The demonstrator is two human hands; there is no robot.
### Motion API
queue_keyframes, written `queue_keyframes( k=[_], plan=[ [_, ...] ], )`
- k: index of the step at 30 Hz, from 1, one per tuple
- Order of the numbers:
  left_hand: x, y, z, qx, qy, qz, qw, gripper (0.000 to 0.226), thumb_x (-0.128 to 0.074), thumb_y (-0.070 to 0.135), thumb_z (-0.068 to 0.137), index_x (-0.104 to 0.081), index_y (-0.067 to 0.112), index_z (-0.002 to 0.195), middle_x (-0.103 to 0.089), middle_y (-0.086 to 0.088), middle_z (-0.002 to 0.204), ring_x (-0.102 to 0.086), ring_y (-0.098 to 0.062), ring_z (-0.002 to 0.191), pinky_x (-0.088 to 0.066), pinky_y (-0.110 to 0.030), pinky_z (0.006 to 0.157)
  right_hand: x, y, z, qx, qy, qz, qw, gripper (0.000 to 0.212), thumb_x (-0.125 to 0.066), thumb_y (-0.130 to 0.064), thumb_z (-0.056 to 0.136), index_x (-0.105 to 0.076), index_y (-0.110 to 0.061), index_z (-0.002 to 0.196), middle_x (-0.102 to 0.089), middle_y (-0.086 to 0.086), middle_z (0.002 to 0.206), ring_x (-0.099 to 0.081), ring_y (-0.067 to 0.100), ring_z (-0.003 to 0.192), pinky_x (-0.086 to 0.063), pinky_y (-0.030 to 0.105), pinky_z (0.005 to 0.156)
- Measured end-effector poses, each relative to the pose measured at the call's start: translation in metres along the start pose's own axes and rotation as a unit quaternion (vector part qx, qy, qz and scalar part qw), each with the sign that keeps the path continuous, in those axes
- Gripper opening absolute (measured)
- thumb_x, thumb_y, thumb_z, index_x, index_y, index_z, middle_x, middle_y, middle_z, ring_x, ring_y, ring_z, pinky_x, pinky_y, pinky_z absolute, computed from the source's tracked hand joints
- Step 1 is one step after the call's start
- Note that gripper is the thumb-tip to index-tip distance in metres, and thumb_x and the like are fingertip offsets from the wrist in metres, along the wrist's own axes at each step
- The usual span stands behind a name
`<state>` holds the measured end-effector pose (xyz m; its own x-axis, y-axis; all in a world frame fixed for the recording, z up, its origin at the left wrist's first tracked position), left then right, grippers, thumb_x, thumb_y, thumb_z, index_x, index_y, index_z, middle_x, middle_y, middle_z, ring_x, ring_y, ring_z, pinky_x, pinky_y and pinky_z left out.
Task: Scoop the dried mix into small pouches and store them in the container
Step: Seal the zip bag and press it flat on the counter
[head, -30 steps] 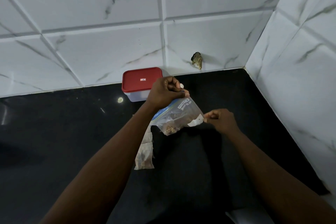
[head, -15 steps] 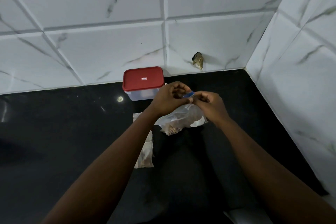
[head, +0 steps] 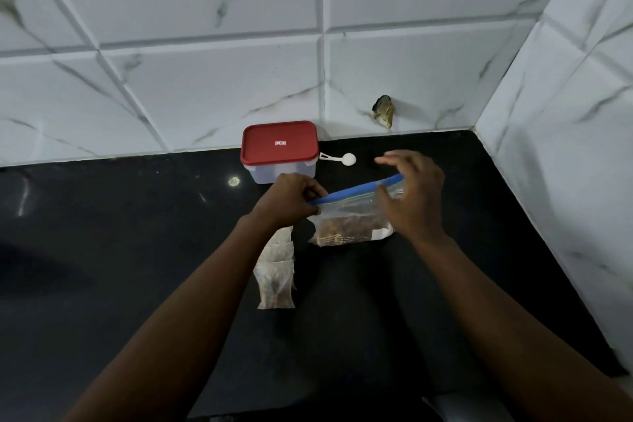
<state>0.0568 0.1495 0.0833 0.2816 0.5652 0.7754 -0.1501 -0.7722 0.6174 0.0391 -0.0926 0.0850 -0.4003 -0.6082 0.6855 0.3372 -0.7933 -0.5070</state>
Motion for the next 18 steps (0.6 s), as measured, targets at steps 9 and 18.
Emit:
queue_keyframes(
  k=[9,18],
  plan=[
    [0.003,0.022,0.002,-0.060,0.109,-0.088,0.988,0.031,-0.087,0.004,0.076,-0.066,0.016,0.095,-0.071,-0.001,0.093,-0.066,-0.007,0.077,-0.059,-0.023,0.074,-0.023,-0.038,0.010,0.089,-0.169,-0.022,0.981,0.039,-0.071,-0.043,0.085,-0.068,-0.028,0.121,-0.070,-0.010,0.112,-0.056,0.015,0.112,-0.036,0.040,0.103],
    [-0.011,0.008,-0.016,-0.027,0.147,-0.316,0.937,0.045,-0.083,-0.009,0.075,-0.056,0.015,0.103,-0.067,-0.018,0.110,-0.076,-0.028,0.093,-0.064,-0.039,0.082,-0.027,-0.043,0.023,0.077,-0.209,0.012,0.975,0.014,-0.074,-0.034,0.086,-0.075,-0.033,0.100,-0.060,-0.019,0.092,-0.046,0.001,0.093,-0.039,0.034,0.090]
  ],
)
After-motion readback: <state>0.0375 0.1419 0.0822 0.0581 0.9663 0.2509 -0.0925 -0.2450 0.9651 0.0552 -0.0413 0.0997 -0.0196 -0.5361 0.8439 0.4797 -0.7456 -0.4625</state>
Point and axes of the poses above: each hand's wrist, its own z-axis towards the middle knuckle, its own x-axis out of the back of the hand, y = z × x, the point moved 2 cm from there along z, towards the middle knuckle
